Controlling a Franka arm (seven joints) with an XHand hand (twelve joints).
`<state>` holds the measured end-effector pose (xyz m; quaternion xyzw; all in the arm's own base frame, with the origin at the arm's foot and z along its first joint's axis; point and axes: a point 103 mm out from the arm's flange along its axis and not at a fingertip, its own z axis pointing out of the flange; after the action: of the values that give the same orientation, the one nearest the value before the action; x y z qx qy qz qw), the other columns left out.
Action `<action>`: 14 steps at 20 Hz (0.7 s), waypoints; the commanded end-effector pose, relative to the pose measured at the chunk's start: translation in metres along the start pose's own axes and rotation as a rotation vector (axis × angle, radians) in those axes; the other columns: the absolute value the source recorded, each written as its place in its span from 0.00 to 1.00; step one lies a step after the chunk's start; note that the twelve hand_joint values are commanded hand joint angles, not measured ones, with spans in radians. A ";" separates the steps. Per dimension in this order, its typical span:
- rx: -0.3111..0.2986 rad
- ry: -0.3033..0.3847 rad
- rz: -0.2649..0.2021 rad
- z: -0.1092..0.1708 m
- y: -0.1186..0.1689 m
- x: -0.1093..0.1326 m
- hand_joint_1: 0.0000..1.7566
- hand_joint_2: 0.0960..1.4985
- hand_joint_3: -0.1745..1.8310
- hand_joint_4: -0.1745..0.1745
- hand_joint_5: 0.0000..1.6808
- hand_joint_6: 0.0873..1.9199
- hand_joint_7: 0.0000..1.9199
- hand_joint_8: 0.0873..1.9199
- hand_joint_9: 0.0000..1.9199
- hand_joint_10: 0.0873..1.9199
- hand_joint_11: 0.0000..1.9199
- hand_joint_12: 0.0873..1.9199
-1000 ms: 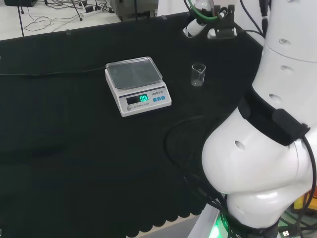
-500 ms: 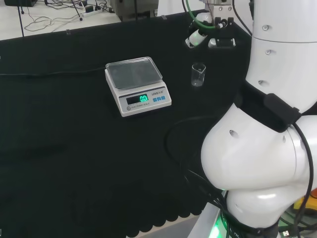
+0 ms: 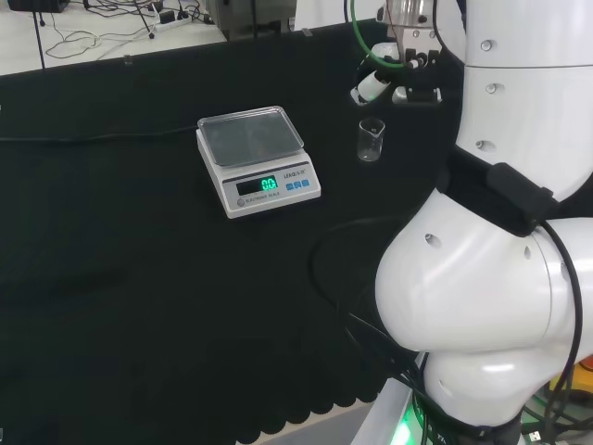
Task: Pick up the beaker.
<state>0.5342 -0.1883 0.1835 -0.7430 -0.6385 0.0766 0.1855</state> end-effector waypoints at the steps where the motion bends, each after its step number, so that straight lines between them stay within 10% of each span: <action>1: 0.020 0.001 -0.006 0.013 0.009 -0.001 0.40 0.50 0.33 0.52 0.32 0.04 0.20 0.32 0.24 0.38 0.00 0.73; 14: 0.074 0.021 0.004 0.040 0.022 -0.011 0.40 0.50 0.33 0.52 0.32 0.04 0.20 0.32 0.24 0.38 0.00 0.73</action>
<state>0.5384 -0.1920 0.1449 -0.7373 -0.6350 0.0919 0.2114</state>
